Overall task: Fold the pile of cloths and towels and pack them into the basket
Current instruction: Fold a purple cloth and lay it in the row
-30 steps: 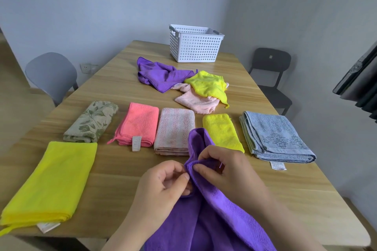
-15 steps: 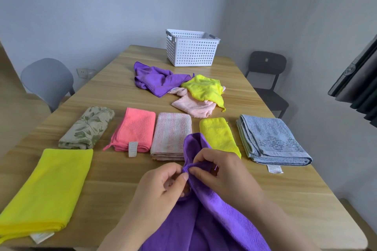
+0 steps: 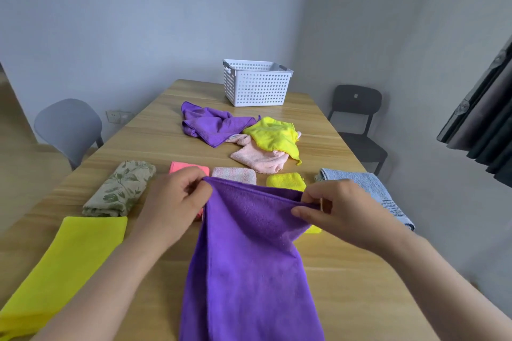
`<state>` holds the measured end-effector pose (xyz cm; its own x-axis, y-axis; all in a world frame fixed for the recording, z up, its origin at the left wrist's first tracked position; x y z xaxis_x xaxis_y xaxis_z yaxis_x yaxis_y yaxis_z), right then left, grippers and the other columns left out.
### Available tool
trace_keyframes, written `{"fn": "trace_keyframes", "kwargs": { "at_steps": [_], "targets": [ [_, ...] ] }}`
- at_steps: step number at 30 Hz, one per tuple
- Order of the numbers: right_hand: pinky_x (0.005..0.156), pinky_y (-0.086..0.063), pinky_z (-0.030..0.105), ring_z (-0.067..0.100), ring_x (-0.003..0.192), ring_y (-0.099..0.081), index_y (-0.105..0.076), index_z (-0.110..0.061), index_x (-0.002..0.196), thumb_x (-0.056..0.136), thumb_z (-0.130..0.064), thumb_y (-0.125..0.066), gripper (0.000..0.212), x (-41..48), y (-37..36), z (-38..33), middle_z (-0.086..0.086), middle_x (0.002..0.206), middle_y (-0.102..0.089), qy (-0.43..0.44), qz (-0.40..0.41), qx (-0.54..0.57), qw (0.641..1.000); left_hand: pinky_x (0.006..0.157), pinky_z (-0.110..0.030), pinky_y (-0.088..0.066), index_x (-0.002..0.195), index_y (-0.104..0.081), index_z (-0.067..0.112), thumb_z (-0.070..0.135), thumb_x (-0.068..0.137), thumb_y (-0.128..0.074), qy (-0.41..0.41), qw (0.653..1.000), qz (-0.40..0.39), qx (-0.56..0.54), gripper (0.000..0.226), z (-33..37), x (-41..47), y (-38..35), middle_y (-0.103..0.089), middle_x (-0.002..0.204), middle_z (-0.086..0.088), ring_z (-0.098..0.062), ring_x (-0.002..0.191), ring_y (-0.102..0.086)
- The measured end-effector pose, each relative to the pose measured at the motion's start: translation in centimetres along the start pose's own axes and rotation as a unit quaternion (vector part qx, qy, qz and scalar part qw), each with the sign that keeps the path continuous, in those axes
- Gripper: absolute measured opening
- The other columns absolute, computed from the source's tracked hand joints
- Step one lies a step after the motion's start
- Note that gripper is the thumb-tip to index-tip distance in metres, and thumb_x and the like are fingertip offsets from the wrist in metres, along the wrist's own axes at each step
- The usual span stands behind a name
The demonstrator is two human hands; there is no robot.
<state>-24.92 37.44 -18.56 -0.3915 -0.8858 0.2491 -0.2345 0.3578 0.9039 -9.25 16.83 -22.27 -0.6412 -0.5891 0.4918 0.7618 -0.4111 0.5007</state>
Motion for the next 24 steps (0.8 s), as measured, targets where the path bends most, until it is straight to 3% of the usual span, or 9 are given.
{"fn": "trace_keyframes", "kwargs": {
  "at_steps": [3, 7, 11, 15, 18, 22, 24],
  "targets": [
    [0.055, -0.037, 0.018, 0.008, 0.064, -0.05, -0.053, -0.035, 0.066, 0.085, -0.042, -0.063, 0.023, -0.1, 1.9, -0.1, -0.017, 0.062, -0.054, -0.002, 0.024, -0.031, 0.999, 0.051, -0.033, -0.033, 0.063, -0.051, 0.011, 0.031, 0.074, -0.047, -0.025, 0.998, -0.012, 0.048, 0.023, 0.8, 0.9, 0.4, -0.044, 0.053, -0.011, -0.017, 0.047, -0.036],
    [0.06, -0.045, 0.033, 0.012, 0.062, -0.048, -0.063, -0.021, 0.075, 0.089, -0.032, -0.061, 0.018, -0.1, 4.5, -1.5, -0.011, 0.065, -0.056, 0.034, 0.085, -0.081, 0.992, 0.047, -0.024, -0.025, 0.059, -0.042, 0.007, 0.026, 0.073, -0.048, -0.068, 0.993, 0.009, 0.097, 0.024, 2.5, 2.0, 1.2, -0.031, 0.048, -0.002, -0.014, 0.049, -0.032],
    [0.059, -0.041, 0.027, 0.008, 0.062, -0.046, -0.067, -0.019, 0.09, 0.089, -0.028, -0.064, 0.009, -0.6, 7.5, -3.6, -0.014, 0.068, -0.054, 0.057, 0.16, -0.13, 0.977, 0.047, -0.025, -0.024, 0.061, -0.042, 0.007, 0.026, 0.073, -0.046, -0.094, 0.99, 0.035, 0.104, 0.023, 4.8, 2.9, 2.5, -0.034, 0.05, -0.003, -0.016, 0.053, -0.031],
    [0.069, -0.05, 0.039, 0.024, 0.077, -0.06, -0.065, -0.014, 0.106, 0.092, -0.034, -0.058, 0.027, -1.1, 10.3, -5.8, -0.001, 0.083, -0.065, 0.06, 0.185, -0.195, 0.961, 0.05, -0.027, -0.027, 0.065, -0.049, 0.008, 0.024, 0.078, -0.047, -0.124, 0.988, 0.064, 0.07, 0.021, 7.8, 3.7, 4.6, -0.043, 0.055, -0.01, -0.014, 0.053, -0.033],
    [0.078, -0.048, 0.039, 0.024, 0.091, -0.059, -0.064, -0.016, 0.103, 0.095, -0.038, -0.049, 0.028, -1.0, 12.3, -7.0, 0.0, 0.094, -0.064, 0.03, 0.168, -0.245, 0.954, 0.05, -0.023, -0.028, 0.065, -0.051, 0.004, 0.016, 0.082, -0.051, -0.136, 0.985, 0.099, 0.034, 0.021, 10.5, 4.1, 6.0, -0.049, 0.058, -0.015, -0.012, 0.052, -0.036],
    [0.071, -0.045, 0.035, 0.024, 0.083, -0.056, -0.062, -0.016, 0.088, 0.092, -0.035, -0.056, 0.021, -1.7, 14.6, -8.6, 0.0, 0.081, -0.061, 0.012, 0.199, -0.228, 0.953, 0.06, -0.038, -0.041, 0.068, -0.054, 0.009, 0.026, 0.077, -0.044, -0.131, 0.982, 0.135, -0.027, 0.022, 12.9, 4.2, 7.2, -0.055, 0.064, -0.018, -0.031, 0.062, -0.052],
    [0.066, -0.043, 0.033, 0.023, 0.076, -0.055, -0.061, -0.016, 0.083, 0.089, -0.033, -0.062, 0.018, -2.3, 15.6, -9.4, -0.001, 0.073, -0.06, 0.013, 0.229, -0.206, 0.951, 0.06, -0.038, -0.042, 0.069, -0.054, 0.008, 0.025, 0.078, -0.044, -0.125, 0.978, 0.157, -0.059, 0.022, 13.9, 4.1, 7.7, -0.052, 0.063, -0.016, -0.029, 0.061, -0.051]
  ]
}}
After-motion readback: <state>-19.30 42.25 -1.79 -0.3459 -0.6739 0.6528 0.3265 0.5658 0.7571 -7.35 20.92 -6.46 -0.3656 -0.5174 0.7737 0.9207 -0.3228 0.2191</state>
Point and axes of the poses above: each hand's wrist, its own x-axis towards the middle knuckle, its own y-axis out of the back of the hand, z = x × y, the point moved 4 cm from there along x, towards the middle knuckle
